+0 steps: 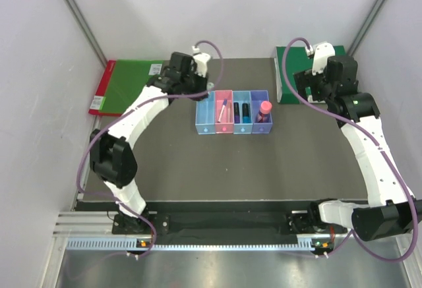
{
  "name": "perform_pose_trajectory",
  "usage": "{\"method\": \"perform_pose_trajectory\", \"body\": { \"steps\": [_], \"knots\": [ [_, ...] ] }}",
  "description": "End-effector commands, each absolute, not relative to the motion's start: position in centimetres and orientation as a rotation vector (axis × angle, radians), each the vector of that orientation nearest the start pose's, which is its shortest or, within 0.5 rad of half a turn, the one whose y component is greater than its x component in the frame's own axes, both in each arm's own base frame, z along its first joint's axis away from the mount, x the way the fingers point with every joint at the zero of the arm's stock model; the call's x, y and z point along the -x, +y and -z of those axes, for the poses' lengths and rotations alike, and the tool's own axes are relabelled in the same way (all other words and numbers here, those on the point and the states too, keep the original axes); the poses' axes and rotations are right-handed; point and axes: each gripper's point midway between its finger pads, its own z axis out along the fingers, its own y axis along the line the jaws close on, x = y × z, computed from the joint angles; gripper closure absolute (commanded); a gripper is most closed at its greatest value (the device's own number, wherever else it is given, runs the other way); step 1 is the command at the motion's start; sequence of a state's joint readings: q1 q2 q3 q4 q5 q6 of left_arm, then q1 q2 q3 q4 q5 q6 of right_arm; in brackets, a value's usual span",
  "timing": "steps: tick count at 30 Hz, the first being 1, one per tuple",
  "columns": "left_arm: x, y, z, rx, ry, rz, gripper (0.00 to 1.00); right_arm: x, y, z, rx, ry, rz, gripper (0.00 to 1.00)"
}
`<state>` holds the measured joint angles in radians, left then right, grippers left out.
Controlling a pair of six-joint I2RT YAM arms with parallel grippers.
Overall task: Sort the stationery into containers
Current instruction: Place the stationery in the storage box.
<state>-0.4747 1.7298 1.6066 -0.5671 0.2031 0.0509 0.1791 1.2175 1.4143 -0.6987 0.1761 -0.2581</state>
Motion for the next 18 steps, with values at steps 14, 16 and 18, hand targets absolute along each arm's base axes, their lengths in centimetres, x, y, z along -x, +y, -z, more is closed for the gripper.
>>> {"method": "perform_pose_trajectory", "body": {
  "steps": [14,16,18],
  "knots": [
    [-45.1,-25.5,-15.5,-0.37,2.354,0.816,1.0,-35.3,1.3,-33.1,0.292,2.017,0.264,0.0],
    [-45.1,-25.2,-14.5,-0.36,2.377,0.802,1.0,-35.3,1.2,-33.1,0.289,2.016,0.264,0.0],
    [-45.3,-24.8,-13.6,-0.358,2.386,0.778,1.0,-35.4,1.3,-33.2,0.288,2.014,0.259,0.0]
  ]
}}
